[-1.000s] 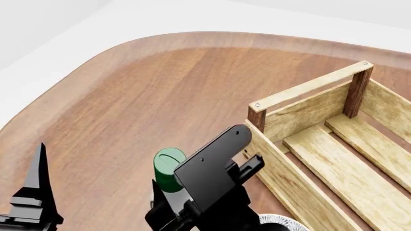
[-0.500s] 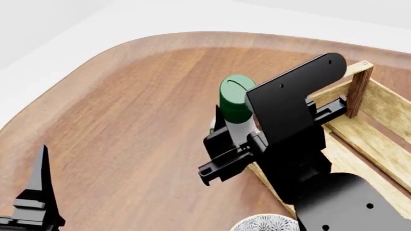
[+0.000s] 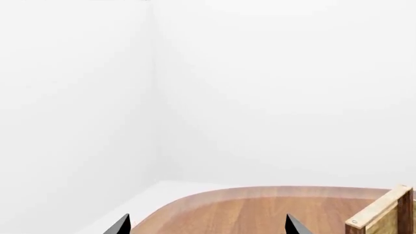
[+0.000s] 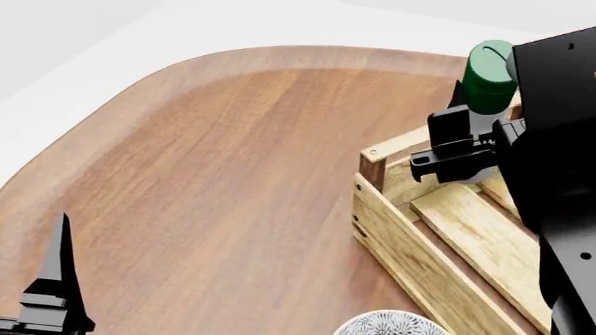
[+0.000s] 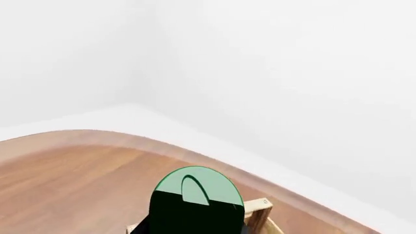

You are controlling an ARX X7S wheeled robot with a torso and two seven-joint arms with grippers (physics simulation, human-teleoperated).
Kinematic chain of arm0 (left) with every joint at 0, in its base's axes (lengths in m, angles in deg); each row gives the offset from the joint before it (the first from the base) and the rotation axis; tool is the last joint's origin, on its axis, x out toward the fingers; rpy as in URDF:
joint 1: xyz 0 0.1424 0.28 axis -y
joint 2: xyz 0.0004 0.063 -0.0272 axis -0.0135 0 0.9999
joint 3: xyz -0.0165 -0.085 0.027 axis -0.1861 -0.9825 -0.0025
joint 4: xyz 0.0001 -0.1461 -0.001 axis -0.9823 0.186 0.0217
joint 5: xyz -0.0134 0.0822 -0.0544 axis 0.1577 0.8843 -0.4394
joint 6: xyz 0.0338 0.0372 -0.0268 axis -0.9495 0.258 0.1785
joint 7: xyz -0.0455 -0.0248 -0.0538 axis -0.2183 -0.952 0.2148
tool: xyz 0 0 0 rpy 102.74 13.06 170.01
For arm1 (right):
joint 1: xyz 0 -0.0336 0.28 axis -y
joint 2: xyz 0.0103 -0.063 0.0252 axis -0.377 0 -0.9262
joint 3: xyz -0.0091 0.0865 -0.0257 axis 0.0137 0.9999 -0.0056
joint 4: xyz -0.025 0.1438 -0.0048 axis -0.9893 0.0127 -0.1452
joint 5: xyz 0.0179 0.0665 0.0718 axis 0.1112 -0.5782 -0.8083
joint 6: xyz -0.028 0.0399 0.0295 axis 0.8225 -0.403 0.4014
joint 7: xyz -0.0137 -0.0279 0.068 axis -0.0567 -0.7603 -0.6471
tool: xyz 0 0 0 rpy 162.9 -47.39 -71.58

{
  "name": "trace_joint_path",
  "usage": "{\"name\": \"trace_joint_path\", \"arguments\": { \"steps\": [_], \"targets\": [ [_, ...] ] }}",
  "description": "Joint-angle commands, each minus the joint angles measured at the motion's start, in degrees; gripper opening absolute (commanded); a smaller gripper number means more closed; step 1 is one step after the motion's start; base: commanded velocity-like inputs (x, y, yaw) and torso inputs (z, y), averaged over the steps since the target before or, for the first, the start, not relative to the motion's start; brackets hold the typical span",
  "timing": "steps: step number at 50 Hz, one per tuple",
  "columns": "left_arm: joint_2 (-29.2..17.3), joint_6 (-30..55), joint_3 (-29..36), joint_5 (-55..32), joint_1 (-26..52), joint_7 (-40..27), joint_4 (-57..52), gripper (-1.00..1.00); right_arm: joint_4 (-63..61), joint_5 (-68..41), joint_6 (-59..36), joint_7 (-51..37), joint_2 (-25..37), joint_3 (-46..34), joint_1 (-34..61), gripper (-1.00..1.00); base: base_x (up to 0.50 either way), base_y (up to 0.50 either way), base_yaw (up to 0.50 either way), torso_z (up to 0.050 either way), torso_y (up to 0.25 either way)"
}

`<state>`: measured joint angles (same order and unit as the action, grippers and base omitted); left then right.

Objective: Pick up the salad dressing and put it in the tray.

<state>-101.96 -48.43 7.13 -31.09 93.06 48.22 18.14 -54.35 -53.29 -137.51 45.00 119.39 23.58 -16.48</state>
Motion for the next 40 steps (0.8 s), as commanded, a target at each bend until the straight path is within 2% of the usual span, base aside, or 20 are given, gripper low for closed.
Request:
{"name": "trace_joint_path", "arguments": {
  "steps": [1,6,15,18,24,34,40],
  "targets": [
    [-0.2,-0.5,0.2,0.2,-0.2,-0.3,0.0,1.00,7.5,4.1,4.3,-1.3,1.7,2.6,1.7,-1.00,0.00,0.00,0.00,0.000,0.000],
    [-0.2,-0.8,0.4,0.4,-0.3,-0.4,-0.1,1.00,14.7,6.7,8.7,-1.9,2.0,2.0,2.3,-1.00,0.00,0.00,0.00,0.000,0.000],
    [-0.3,-0.9,0.3,0.2,-0.3,-0.6,-0.2,1.00,18.3,8.0,12.0,-2.5,1.7,2.0,1.4,-1.00,0.00,0.00,0.00,0.000,0.000],
    [-0.3,-1.6,0.2,0.7,-0.4,-0.8,-0.1,1.00,24.2,10.2,16.2,-2.7,1.5,0.6,1.8,-1.00,0.00,0.00,0.00,0.000,0.000],
    [-0.4,-1.8,0.2,0.5,-0.6,-0.8,-0.3,1.00,28.3,11.3,19.2,-3.6,1.2,0.6,1.5,-1.00,0.00,0.00,0.00,0.000,0.002],
    [-0.5,-1.9,0.7,0.6,-0.6,-1.0,-0.3,1.00,36.3,12.7,26.0,-4.1,-0.3,0.3,-0.1,-1.00,0.00,0.00,0.00,0.000,0.000],
    [-0.6,-2.1,0.7,0.7,-0.6,-1.0,-0.2,1.00,45.9,14.3,31.8,-4.8,-2.5,-0.5,1.7,-1.00,0.00,0.00,0.00,0.000,0.002]
  ]
}}
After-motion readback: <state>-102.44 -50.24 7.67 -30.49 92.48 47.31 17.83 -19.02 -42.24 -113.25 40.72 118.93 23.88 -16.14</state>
